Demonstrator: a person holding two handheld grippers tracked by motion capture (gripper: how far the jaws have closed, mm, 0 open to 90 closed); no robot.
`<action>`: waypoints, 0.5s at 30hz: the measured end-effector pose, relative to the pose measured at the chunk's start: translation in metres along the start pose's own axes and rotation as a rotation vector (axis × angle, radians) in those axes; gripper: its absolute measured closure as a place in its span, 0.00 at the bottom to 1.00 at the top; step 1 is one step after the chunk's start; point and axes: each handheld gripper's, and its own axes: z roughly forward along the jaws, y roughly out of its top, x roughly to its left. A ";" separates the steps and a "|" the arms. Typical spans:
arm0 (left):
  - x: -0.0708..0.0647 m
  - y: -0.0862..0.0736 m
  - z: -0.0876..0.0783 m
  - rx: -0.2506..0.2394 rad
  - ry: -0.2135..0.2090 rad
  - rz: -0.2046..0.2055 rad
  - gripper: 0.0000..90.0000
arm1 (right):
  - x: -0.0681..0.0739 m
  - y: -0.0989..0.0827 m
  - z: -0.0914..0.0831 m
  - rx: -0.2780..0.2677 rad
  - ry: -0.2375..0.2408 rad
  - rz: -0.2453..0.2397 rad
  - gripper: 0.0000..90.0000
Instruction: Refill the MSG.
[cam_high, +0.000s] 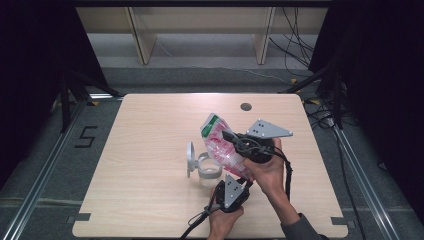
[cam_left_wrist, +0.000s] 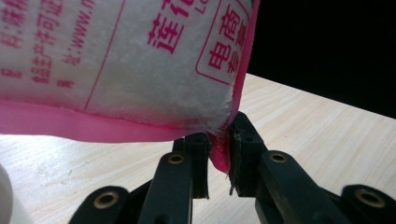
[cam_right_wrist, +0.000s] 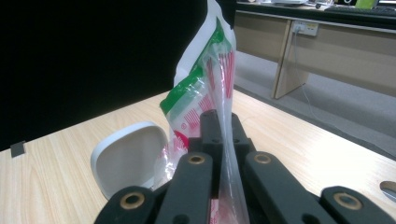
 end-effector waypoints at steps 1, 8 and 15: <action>0.000 0.000 0.001 -0.002 0.001 -0.001 0.88 | 0.000 0.000 0.000 0.001 -0.001 0.004 1.00; 0.000 0.000 0.002 -0.007 -0.003 -0.014 0.88 | 0.001 -0.001 0.005 0.010 0.003 -0.005 1.00; -0.001 0.000 0.004 -0.021 -0.007 -0.032 0.88 | 0.000 -0.002 0.009 0.017 0.014 0.032 1.00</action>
